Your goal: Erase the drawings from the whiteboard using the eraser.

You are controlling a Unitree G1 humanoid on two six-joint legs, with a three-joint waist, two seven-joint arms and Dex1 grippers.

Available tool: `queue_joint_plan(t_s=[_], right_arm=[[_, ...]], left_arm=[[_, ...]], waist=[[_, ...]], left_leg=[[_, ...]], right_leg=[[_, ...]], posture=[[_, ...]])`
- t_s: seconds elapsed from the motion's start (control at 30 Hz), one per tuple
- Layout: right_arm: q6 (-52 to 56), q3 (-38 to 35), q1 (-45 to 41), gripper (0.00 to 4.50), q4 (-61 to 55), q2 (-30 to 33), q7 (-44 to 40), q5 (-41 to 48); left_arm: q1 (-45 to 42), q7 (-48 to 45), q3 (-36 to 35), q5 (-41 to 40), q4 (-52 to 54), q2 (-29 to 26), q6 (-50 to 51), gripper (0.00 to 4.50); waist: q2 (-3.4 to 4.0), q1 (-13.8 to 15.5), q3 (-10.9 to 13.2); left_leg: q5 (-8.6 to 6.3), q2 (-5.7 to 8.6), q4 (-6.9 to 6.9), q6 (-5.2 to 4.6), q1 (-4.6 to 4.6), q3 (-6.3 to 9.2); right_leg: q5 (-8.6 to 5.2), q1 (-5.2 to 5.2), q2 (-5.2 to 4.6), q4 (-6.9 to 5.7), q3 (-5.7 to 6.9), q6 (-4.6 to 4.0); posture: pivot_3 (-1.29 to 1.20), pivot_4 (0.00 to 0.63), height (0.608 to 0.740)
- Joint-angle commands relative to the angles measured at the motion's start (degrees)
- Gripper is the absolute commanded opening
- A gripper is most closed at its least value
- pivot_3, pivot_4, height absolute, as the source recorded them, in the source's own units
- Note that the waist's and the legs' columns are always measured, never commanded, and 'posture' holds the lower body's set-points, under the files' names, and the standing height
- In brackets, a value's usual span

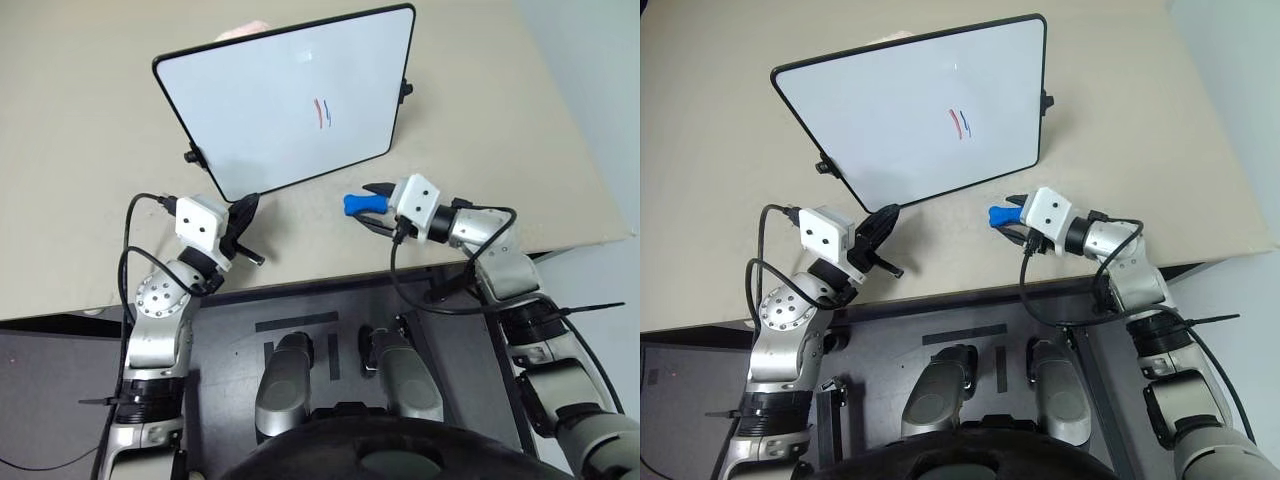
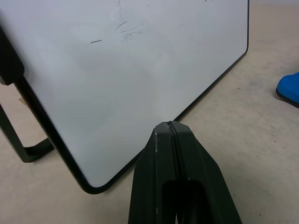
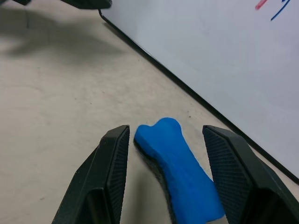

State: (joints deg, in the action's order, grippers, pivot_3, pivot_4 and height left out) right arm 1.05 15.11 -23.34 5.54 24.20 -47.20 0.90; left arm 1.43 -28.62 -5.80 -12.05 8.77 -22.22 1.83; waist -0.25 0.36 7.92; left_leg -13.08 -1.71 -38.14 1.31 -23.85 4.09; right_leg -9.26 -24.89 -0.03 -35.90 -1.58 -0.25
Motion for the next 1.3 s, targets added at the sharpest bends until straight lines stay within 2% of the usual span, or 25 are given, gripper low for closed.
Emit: queue_joint_plan(t_s=[0.03,0.5,0.63,0.73,0.8,1.13,1.3], right_arm=[[-2.05,-0.34,-1.46,2.63,1.3,0.53,-0.44,-0.48],[-2.77,-0.42,-1.67,2.63,4.38,0.79,-1.52,-0.25],[-2.37,-0.77,-1.5,1.47,3.48,0.87,-1.86,0.35],[-2.26,-1.24,-1.43,0.42,2.93,1.07,-1.97,0.57],[-2.14,-1.49,-1.36,0.04,2.62,1.26,-2.13,0.72],[-2.68,-3.14,-3.78,0.04,-0.91,0.85,-0.17,0.74],[-5.56,-3.99,-9.6,0.04,-1.0,-0.5,3.2,-1.03]], left_arm=[[0.46,0.61,0.19,0.1,2.93,0.47,-0.4,0.0],[-0.14,1.4,0.47,0.43,1.79,1.55,-1.08,0.0],[-0.85,1.32,0.76,0.58,1.17,1.88,-1.24,0.0],[-1.51,1.19,1.1,0.79,0.53,2.27,-1.48,0.0],[-1.87,1.13,1.24,0.91,0.15,2.45,-1.61,0.0],[-3.63,1.08,2.14,1.2,-1.86,3.07,-2.52,0.0],[-4.19,1.01,2.37,1.24,-2.7,3.21,-2.95,0.0]], waist=[[0.0,0.07,0.0],[0.0,0.03,0.0],[0.0,0.01,0.0],[0.0,0.0,0.0],[0.0,0.04,0.0],[0.0,0.01,0.0],[0.0,-0.11,0.0]], left_leg=[[0.0,0.0,0.0,0.0,0.0,0.01],[-0.02,0.0,0.03,0.03,0.0,0.0],[-0.03,0.0,0.03,0.03,0.0,0.0],[-0.03,-0.01,0.03,0.04,0.01,0.0],[-0.02,0.0,0.03,0.03,0.0,0.0],[-0.02,0.0,0.02,0.03,0.0,0.0],[-0.01,0.0,0.02,0.02,0.01,0.0]], right_leg=[[0.0,0.0,0.0,0.0,0.0,0.0],[-0.01,-0.02,0.0,0.0,0.0,-0.01],[-0.01,-0.01,0.0,0.0,0.0,-0.01],[-0.01,-0.02,0.0,0.0,0.0,-0.01],[0.01,-0.02,0.0,0.0,0.0,-0.04],[0.01,-0.02,0.0,0.0,0.0,-0.04],[0.05,-0.04,0.0,-0.01,0.0,-0.09]], posture=[[0.0,0.15,0.74],[0.0,0.15,0.74],[0.0,0.15,0.74],[0.0,0.15,0.74],[0.0,0.15,0.74],[0.0,0.15,0.74],[0.0,0.15,0.74]])
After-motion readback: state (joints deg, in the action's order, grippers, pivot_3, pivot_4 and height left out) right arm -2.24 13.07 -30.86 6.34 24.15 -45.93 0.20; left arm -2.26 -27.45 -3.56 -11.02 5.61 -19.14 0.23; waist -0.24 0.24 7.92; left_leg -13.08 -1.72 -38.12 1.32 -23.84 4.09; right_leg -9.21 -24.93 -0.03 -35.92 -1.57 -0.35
